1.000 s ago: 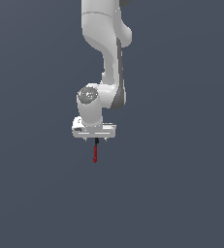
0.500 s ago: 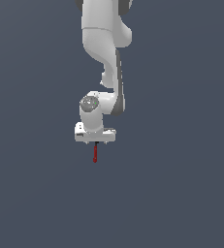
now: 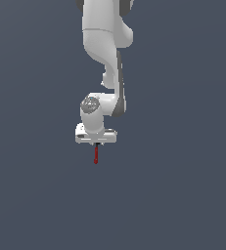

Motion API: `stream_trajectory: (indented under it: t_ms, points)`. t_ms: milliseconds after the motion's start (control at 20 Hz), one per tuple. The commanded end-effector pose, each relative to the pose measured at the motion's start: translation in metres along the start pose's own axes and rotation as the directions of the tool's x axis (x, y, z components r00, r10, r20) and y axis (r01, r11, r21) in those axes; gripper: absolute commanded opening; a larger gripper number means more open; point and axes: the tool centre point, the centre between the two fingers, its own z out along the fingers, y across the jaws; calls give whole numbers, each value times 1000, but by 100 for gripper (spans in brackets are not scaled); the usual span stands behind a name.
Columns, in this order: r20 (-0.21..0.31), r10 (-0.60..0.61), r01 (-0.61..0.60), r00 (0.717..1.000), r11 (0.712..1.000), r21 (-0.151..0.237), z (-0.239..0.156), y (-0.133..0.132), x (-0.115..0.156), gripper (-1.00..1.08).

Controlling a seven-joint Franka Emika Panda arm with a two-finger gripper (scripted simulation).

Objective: Pick up the object and move it to a goal position.

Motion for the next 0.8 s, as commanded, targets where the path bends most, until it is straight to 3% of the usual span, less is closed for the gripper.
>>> stream_trajectory:
  t_ms: [0,400,750]
  points:
    - [-1,-1,1,1000,1000,0,2,0,1,-100]
    - [0,0,0,1000,1000,0,-10,1,0,-100]
    - [0,0,0,1000,1000,0,-48,7,1,-100]
